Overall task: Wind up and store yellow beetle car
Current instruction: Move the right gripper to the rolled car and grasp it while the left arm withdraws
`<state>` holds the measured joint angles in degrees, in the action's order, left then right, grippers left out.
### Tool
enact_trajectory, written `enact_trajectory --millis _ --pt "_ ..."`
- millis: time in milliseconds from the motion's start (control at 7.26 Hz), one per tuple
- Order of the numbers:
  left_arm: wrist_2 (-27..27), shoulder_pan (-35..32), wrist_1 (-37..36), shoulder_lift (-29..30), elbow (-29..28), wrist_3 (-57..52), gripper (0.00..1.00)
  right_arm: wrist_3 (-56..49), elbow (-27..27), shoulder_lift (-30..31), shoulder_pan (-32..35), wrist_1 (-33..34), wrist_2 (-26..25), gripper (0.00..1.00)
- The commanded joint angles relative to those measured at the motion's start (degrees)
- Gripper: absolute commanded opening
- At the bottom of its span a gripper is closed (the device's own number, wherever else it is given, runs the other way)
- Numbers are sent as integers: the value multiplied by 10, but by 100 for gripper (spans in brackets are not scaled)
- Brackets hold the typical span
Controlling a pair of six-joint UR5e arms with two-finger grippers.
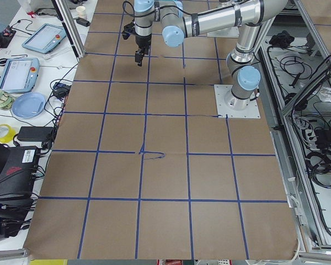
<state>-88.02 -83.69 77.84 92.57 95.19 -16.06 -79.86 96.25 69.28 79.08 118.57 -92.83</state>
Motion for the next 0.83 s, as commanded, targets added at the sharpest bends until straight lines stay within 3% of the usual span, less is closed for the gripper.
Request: enact_trajectory --millis 0,689 --pt "-4 -9 61 -48 -12 107 100 -69 0 -37 -1 44 -3 100" --pt "-4 -48 55 -51 -17 232 100 -99 31 -66 -31 44 -7 100"
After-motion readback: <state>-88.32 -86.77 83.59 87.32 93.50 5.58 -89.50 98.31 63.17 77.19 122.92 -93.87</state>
